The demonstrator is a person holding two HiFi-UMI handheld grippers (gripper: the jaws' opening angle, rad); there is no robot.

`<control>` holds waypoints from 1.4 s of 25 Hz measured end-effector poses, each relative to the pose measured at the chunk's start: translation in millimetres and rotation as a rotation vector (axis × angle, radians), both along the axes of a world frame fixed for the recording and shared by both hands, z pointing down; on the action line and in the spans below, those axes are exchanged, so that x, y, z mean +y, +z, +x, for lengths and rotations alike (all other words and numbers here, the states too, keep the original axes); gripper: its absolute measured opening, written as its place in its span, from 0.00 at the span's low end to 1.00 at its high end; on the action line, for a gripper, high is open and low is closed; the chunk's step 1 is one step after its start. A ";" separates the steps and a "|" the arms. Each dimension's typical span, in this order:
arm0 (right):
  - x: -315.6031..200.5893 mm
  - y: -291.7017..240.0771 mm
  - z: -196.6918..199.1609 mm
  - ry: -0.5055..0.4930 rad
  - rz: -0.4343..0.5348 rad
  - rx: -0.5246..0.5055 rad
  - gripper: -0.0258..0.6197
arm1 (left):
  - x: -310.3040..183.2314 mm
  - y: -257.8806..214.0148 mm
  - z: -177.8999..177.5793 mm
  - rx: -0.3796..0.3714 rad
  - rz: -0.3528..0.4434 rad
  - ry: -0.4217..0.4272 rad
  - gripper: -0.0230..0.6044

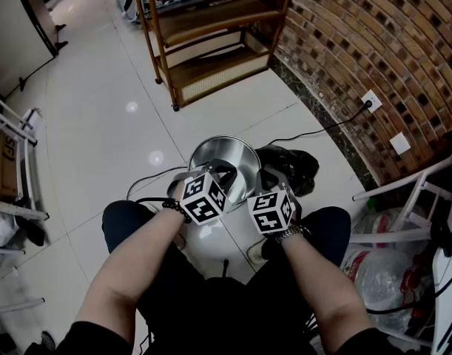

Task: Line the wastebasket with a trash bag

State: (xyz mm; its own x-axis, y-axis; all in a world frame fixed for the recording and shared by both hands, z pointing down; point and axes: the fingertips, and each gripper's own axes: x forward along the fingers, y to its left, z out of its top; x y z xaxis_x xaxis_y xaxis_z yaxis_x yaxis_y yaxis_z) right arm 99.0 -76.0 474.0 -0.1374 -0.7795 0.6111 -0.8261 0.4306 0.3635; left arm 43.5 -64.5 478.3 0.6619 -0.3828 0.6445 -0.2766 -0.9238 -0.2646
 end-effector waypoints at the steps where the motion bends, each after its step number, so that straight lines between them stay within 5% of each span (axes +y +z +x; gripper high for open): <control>1: -1.6 0.9 6.5 0.023 0.000 0.006 0.04 | -1.8 0.5 2.1 -0.002 0.002 0.001 0.04; 14: -3.5 59.8 98.9 0.286 -0.142 0.103 0.25 | -17.8 6.9 40.2 0.010 -0.020 0.011 0.04; 31: -20.4 140.1 127.7 0.288 -0.316 0.191 0.24 | -42.3 21.7 84.6 0.036 -0.085 0.012 0.04; 35: -21.8 139.5 135.2 0.313 -0.330 0.202 0.04 | -46.9 21.4 83.8 0.043 -0.091 0.004 0.04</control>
State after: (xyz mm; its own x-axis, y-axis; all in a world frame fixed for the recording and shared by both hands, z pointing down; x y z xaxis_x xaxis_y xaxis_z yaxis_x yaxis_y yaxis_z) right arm 234.2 -97.8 613.5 0.2190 -0.5251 0.8224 -0.8612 0.2922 0.4159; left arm 127.3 -111.4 499.7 0.6911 -0.3212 0.6474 -0.2824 -0.9446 -0.1672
